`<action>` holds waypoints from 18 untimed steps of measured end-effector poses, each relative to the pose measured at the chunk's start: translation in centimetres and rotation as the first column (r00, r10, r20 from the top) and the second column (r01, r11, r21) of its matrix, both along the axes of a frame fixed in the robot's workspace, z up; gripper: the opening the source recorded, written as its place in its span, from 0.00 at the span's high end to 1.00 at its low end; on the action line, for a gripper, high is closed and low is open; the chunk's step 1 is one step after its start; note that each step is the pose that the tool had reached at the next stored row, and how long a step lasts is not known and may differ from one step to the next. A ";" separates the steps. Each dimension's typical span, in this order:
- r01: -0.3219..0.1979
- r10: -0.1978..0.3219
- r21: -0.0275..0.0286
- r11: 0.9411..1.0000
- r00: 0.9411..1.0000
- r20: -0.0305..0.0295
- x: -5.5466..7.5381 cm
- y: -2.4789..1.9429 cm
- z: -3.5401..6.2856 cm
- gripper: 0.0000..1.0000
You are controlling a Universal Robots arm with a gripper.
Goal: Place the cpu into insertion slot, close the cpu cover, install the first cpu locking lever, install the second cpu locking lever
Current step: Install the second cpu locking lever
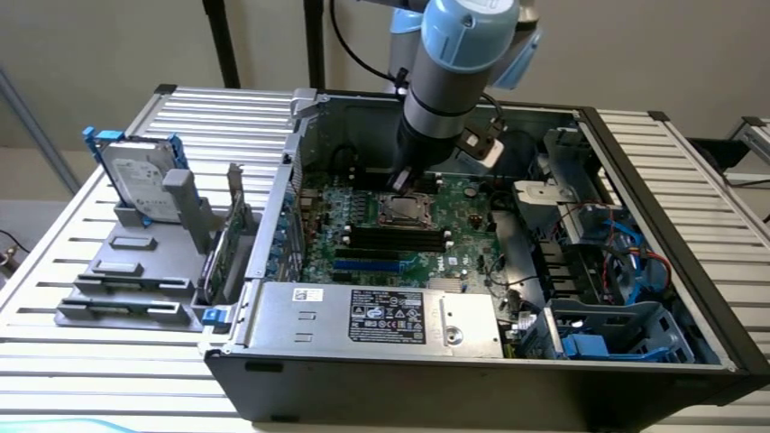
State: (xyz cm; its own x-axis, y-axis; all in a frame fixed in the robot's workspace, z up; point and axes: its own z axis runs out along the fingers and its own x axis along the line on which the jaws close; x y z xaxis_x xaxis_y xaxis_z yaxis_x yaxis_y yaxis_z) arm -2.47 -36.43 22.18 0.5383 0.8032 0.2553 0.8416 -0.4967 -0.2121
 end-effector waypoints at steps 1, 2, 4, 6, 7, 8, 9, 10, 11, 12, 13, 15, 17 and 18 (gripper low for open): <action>0.000 0.000 -0.001 1.000 1.000 0.000 -0.2 -0.08 0.02 0.89; 0.000 0.000 -0.002 1.000 1.000 0.000 -0.4 -0.16 0.05 0.89; 0.000 0.000 -0.003 1.000 1.000 0.000 -0.7 -0.36 0.09 0.89; 0.000 0.000 -0.004 1.000 1.000 0.000 -1.0 -0.60 0.19 0.89; 0.000 0.000 -0.004 1.000 1.000 0.000 -1.1 -0.74 0.27 0.89; 0.000 0.000 -0.004 1.000 1.000 0.000 -1.2 -0.90 0.38 0.89; 0.000 0.000 -0.004 1.000 1.000 0.000 -1.2 -1.07 0.56 0.89; 0.000 0.000 -0.004 1.000 1.000 0.000 -1.2 -1.23 0.76 0.89; 0.000 0.000 -0.004 1.000 1.000 0.000 -1.2 -1.39 0.96 0.89; 0.000 0.000 -0.004 1.000 1.000 0.000 -1.2 -1.54 1.12 0.89; 0.000 0.000 -0.004 1.000 1.000 0.000 -1.3 -1.69 1.24 0.89; 0.000 0.000 -0.005 1.000 1.000 0.000 -1.3 -2.04 1.45 0.89; 0.000 0.000 -0.005 1.000 1.000 0.000 -1.4 -2.39 1.64 0.89; 0.000 0.000 -0.006 1.000 1.000 0.000 -1.5 -2.54 1.68 0.89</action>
State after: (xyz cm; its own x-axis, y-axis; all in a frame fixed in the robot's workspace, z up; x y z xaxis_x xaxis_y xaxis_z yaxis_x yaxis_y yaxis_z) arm -3.93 -38.97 23.86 0.5384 0.8045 0.2507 0.8415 -0.4980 -0.2094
